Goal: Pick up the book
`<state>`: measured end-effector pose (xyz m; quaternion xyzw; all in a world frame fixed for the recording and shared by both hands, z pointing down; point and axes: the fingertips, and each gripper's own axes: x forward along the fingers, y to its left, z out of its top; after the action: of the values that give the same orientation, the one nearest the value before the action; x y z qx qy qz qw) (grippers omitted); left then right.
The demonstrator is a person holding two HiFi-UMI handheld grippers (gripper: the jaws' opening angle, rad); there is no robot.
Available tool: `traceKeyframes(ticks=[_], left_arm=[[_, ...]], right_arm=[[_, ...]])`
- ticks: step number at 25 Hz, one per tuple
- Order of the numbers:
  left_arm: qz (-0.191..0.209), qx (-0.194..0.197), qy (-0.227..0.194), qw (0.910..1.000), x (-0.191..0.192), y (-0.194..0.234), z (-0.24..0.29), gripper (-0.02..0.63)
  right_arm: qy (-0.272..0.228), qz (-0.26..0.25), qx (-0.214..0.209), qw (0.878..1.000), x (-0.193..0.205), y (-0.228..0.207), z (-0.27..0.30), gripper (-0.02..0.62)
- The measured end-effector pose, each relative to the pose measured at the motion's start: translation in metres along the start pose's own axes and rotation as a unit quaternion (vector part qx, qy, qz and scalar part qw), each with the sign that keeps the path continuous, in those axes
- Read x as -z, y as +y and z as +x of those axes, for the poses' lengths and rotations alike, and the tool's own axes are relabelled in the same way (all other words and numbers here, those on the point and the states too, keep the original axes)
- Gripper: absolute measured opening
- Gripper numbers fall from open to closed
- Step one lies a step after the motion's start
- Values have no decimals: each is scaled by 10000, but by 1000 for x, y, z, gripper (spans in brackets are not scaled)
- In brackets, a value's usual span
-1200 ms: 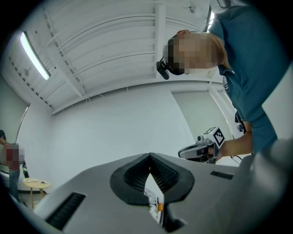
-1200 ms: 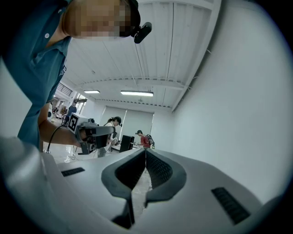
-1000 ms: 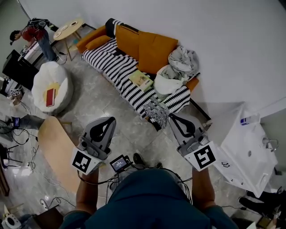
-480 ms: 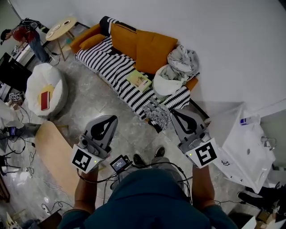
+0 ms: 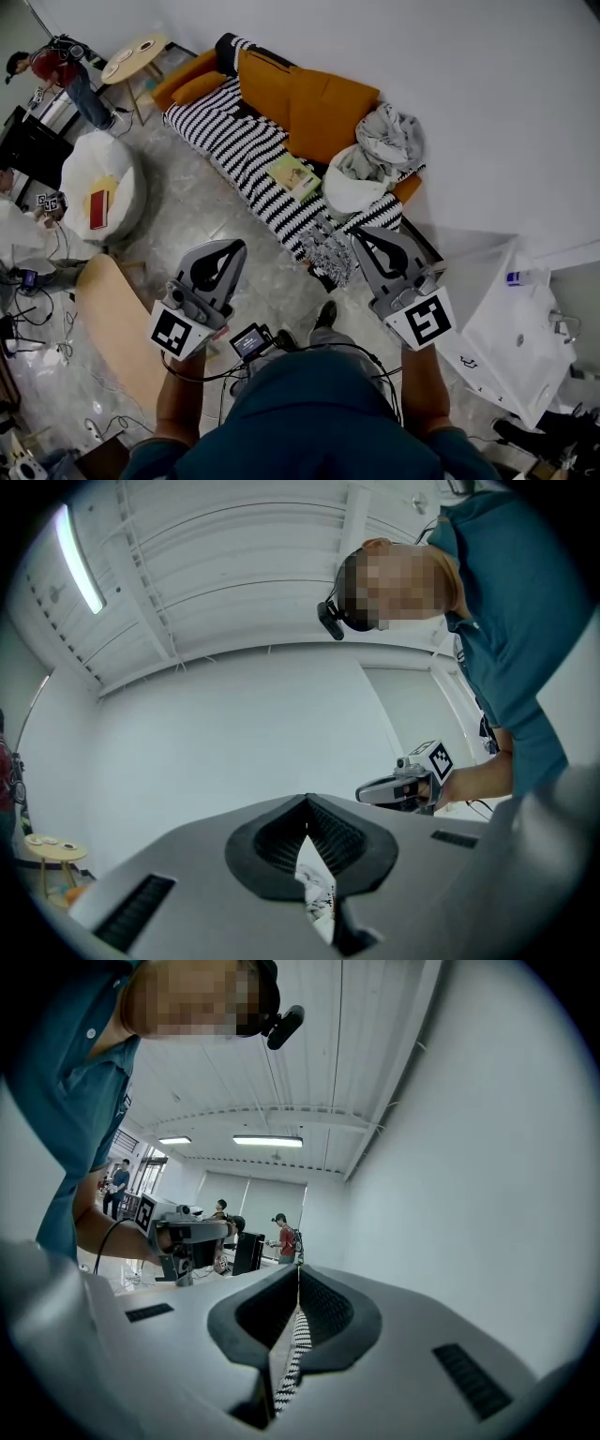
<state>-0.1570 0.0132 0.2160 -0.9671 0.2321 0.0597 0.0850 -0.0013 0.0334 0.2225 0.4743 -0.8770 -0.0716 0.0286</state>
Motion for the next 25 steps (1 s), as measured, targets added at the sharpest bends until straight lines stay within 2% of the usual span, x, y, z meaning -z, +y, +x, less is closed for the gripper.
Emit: traceKeyframes(ticks=[8,15,20,25], left_arm=[[141,-163,-10,9998,6,-1,60,3],[143,-308,93,9994,14,-6,83,3],[122,-386,129,9991,16,10,92,3],[33,-281,171,9995,27,29,104,3]], right_arm=[[-137,20,-259,9996,8,-54,4,14],[-170,104,-412,9990,19,-80,6,14],[-143,153,-476,9986,25,-91,18,14],[-43,204,-397,9990,33,-104,37,14]])
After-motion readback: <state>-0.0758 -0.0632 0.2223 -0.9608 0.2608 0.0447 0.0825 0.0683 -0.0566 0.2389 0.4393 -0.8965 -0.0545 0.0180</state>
